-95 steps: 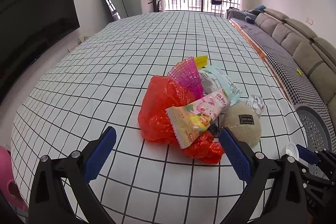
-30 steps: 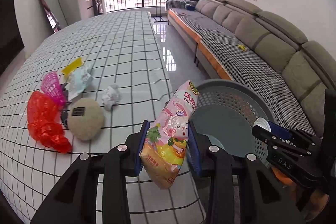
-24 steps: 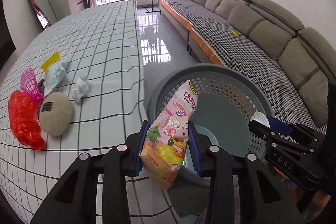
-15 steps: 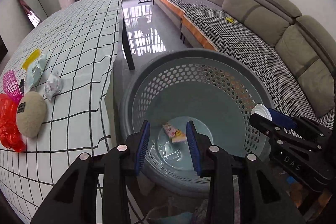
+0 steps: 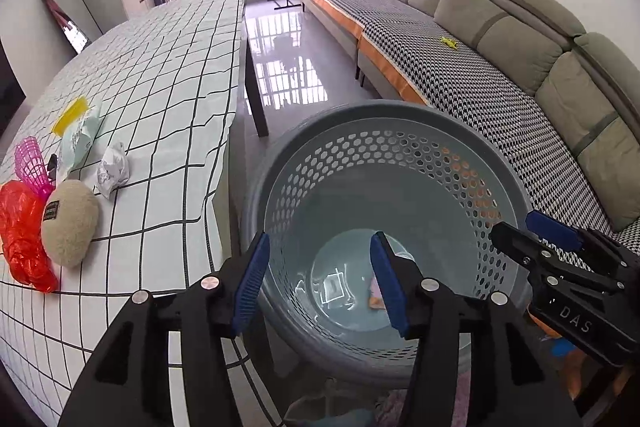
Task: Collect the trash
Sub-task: 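Carry the lid and wrapper over the grey basket and open both tools, then withdraw both open tools from the basket back toward the trash pile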
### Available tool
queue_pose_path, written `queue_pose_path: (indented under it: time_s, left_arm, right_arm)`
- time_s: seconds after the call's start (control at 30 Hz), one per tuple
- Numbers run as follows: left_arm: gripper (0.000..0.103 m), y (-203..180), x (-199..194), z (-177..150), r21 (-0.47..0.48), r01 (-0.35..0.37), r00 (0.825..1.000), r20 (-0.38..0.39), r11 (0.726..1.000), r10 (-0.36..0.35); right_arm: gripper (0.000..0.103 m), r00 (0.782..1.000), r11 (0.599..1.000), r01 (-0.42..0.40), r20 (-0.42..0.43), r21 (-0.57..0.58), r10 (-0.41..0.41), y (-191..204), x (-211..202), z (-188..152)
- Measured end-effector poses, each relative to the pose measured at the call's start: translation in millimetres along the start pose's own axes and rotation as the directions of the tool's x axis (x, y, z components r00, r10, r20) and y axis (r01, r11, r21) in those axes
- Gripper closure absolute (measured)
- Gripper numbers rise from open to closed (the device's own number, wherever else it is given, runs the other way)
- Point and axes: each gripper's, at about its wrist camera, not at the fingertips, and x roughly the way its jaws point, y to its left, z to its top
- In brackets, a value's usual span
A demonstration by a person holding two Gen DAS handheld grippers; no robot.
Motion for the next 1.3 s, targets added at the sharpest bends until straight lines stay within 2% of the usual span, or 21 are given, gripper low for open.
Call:
queue_pose_path:
  time_s: [0.13, 0.23, 0.33, 0.6, 0.9, 1.3]
  left_arm:
    - [0.037, 0, -6, -2, -0.006, -0.008, 1.0, 0.019, 1.0, 0.008]
    - [0.033, 2, -12, -4, -0.013, -0.009, 0.999, 0.04, 1.0, 0.01]
    - [0.024, 6, -19, -6, -0.022, -0.013, 0.998, 0.057, 1.0, 0.014]
    - [0.015, 20, -36, -10, -0.051, -0.009, 0.995, 0.101, 0.999, 0.015]
    - [0.01, 46, -64, -26, -0.095, -0.019, 0.988, 0.152, 0.995, 0.033]
    - [0.009, 102, -112, -51, -0.186, -0.1, 0.972, 0.191, 0.977, 0.136]
  right_arm:
    - [0.048, 1.0, 1.0, 0.001, 0.006, -0.004, -0.001, 3, -3, -1]
    - [0.048, 1.0, 1.0, 0.005, 0.011, -0.002, -0.005, 5, -6, -1]
    - [0.045, 1.0, 1.0, 0.017, 0.015, -0.001, -0.017, 8, -9, -2]
    - [0.039, 0.999, 0.999, 0.019, 0.039, -0.033, -0.017, 25, -22, -5]
    - [0.038, 0.998, 0.998, 0.017, 0.067, -0.058, -0.013, 49, -36, -13]
    - [0.037, 0.992, 0.995, -0.024, 0.122, -0.092, 0.036, 92, -58, -23]
